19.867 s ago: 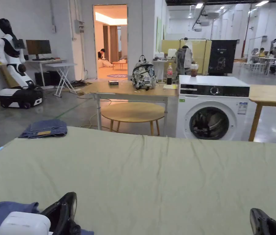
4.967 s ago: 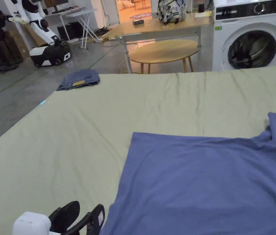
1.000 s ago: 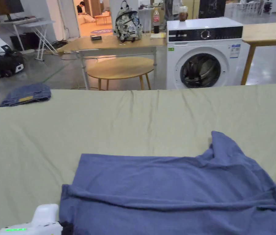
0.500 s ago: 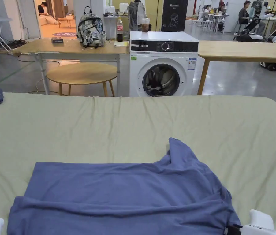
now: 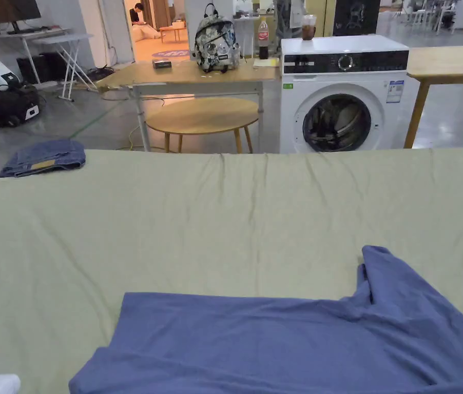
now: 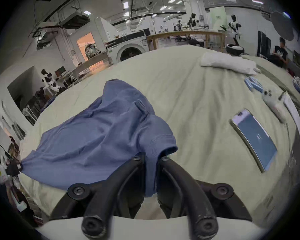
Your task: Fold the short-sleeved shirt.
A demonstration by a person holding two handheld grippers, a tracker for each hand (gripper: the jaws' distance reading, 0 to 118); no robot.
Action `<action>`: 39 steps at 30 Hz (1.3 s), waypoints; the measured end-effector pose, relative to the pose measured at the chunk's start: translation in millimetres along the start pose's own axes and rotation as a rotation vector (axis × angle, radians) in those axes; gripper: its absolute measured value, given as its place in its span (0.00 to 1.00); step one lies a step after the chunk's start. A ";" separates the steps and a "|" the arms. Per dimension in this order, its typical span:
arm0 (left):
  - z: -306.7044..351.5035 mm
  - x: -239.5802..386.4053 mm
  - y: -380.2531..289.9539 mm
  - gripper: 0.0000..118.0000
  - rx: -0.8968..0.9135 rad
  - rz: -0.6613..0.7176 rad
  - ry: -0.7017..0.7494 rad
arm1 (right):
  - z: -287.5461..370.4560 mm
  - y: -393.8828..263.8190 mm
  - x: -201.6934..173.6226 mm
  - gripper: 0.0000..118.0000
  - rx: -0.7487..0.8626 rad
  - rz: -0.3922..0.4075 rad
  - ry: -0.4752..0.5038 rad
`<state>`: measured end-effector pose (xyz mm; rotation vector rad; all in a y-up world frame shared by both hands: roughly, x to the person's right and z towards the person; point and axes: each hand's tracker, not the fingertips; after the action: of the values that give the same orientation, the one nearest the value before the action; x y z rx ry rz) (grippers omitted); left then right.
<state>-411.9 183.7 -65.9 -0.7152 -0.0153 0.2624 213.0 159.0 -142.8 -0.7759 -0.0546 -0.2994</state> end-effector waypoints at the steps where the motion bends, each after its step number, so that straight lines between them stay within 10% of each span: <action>1: 5.8 3.8 -9.9 0.04 -0.034 0.001 -0.010 | 9.9 -8.7 4.9 0.08 -0.008 -0.008 -0.003; 10: 23.4 2.0 -70.0 0.04 -0.062 0.034 -0.023 | 22.4 -58.8 16.9 0.16 -0.060 0.041 -0.072; 13: 27.6 9.5 -66.8 0.37 -0.047 0.024 -0.004 | 27.6 -59.1 17.3 0.45 -0.025 0.074 -0.123; 24: 103.3 87.6 -6.0 0.49 0.381 -0.157 0.012 | 110.9 -1.4 -54.2 0.44 0.366 0.231 0.106; 26: 106.8 97.3 0.9 0.39 0.408 -0.162 -0.022 | 112.9 6.0 -71.6 0.24 0.385 0.266 0.169; 28: 107.3 107.8 2.5 0.02 0.425 -0.166 -0.049 | 110.7 6.9 -84.2 0.07 0.401 0.293 0.170; 39: 74.2 105.7 28.8 0.00 0.349 -0.144 -0.067 | 83.3 -11.8 -90.0 0.00 0.321 0.318 0.242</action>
<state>-324.1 278.2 -36.5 -0.3555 -0.0823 0.1453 128.7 231.2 -89.5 -0.4161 0.2420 -0.0764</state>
